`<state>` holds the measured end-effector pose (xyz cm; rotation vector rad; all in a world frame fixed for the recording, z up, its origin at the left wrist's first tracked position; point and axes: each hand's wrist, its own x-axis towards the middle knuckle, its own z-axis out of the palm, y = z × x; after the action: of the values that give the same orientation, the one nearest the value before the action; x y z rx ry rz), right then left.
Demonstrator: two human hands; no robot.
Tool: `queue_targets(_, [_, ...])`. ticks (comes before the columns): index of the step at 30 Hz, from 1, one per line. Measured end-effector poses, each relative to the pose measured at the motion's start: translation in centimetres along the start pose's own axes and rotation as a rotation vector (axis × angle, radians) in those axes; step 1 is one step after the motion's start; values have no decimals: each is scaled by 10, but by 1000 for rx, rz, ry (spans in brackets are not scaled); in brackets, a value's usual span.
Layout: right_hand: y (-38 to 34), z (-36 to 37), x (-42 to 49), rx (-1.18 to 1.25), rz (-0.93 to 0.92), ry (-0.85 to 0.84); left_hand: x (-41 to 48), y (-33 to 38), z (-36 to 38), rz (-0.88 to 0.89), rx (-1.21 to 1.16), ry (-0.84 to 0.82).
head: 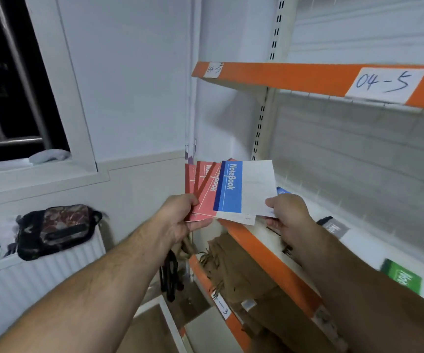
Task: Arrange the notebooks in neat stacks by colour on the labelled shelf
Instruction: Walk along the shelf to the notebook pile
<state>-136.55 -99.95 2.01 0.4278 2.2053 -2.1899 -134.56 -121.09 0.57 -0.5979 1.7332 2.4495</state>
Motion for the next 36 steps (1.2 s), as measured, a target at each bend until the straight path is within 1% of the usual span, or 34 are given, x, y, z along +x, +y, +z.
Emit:
queue_targets(2, [-7,5,20,2,4,19,20,10,6,-5,-3,0])
queue_targets(6, [-12,11,53,-14,-8,67,62,25,17,-26,0,-62])
queue_targets(9, [-12,15,73,-53,-10,138,96,30,25,-37,36,-102])
queue_targets(13, [-15,25,91,-37,-16,245,137,39,36,-54,130,-196])
queue_targets(19, [-17,42,108,0,3,451,194,63,49,-66,275,-389])
queue_targets(25, [-10,50,102,109,57,648,225,70,58,-114,353,-557])
queue_targets(28, [-3,44,90,140,70,768,238,71,62,-118,346,-538])
queue_targets(32, [9,33,64,127,130,920,247,74,64,-150,247,-517])
queue_targets(34, [15,30,55,101,170,964,247,76,63,-163,235,-524])
queue_targets(36, [22,32,51,46,254,977,246,77,63,-170,243,-532])
